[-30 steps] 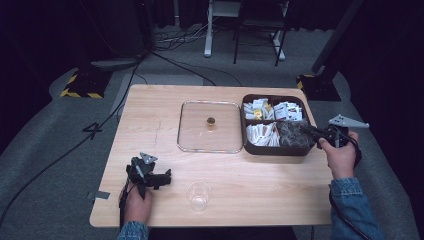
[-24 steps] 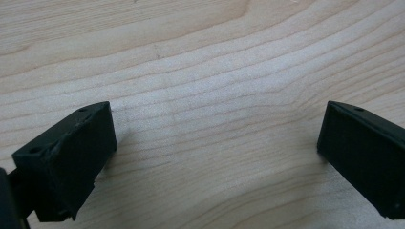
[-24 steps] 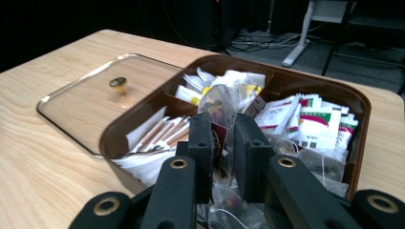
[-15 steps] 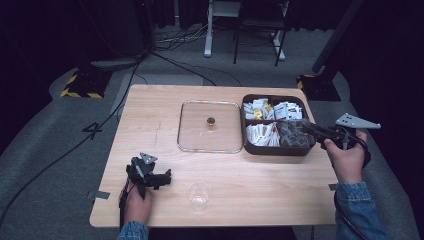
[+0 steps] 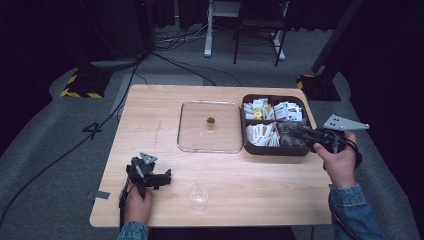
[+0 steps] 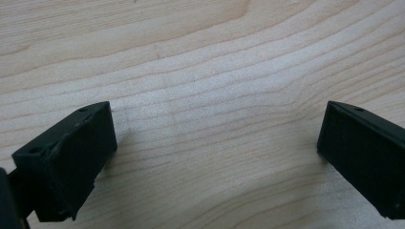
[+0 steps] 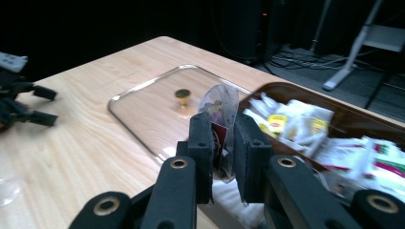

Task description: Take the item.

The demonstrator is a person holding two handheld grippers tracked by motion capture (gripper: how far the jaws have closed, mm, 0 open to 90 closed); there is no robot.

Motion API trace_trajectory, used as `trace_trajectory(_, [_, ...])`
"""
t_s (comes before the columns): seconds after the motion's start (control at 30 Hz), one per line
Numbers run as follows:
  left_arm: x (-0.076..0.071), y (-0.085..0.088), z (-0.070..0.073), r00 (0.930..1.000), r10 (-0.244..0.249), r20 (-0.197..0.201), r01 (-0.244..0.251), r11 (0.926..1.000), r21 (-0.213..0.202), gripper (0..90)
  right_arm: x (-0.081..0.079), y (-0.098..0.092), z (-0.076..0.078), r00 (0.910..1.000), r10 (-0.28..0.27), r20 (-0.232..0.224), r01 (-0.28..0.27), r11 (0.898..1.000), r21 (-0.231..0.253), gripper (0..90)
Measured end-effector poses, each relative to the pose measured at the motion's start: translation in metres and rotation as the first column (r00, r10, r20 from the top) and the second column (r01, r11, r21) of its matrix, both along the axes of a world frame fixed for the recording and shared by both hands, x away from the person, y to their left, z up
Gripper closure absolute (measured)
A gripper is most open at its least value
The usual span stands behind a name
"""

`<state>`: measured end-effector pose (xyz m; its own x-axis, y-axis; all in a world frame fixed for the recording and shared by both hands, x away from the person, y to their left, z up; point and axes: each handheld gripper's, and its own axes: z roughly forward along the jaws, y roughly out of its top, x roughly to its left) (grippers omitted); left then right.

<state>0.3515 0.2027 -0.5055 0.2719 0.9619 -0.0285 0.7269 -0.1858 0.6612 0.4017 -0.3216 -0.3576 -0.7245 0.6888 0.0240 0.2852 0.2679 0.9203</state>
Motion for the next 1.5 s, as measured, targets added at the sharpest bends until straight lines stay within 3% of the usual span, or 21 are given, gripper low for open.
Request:
trace_trajectory(0.3, [0.0, 0.0, 0.0, 1.0, 0.0, 0.0, 0.0, 1.0, 0.0, 0.0, -0.013, 0.04, -0.001, 0.9914, 0.131, 0.004, -0.131, 0.991, -0.007, 79.5])
trace_trajectory(0.57, [0.0, 0.0, 0.0, 1.0, 0.0, 0.0, 0.0, 1.0, -0.001, 0.0, -0.022, 0.075, 0.003, 0.9715, 0.236, 0.024, -0.236, 0.972, 0.005, 79.4])
trace_trajectory(0.67, [0.0, 0.0, 0.0, 1.0, 0.0, 0.0, 0.0, 1.0, 0.0, 0.0, -0.025, 0.087, -0.001, 0.9633, 0.268, 0.011, -0.268, 0.962, 0.05, 79.4])
trace_trajectory(1.0, [0.0, 0.0, 0.0, 1.0, 0.0, 0.0, 0.0, 1.0, 0.0, 0.0, -0.04, 0.118, -0.002, 0.9428, 0.332, 0.026, -0.333, 0.937, 0.105, 79.4])
trace_trajectory(1.5, [0.001, 0.0, 0.0, 1.0, 0.001, 0.001, -0.001, 1.0, -0.001, 0.0, -0.057, 0.154, -0.008, 0.9073, 0.42, 0.0, -0.419, 0.904, 0.088, 78.8])
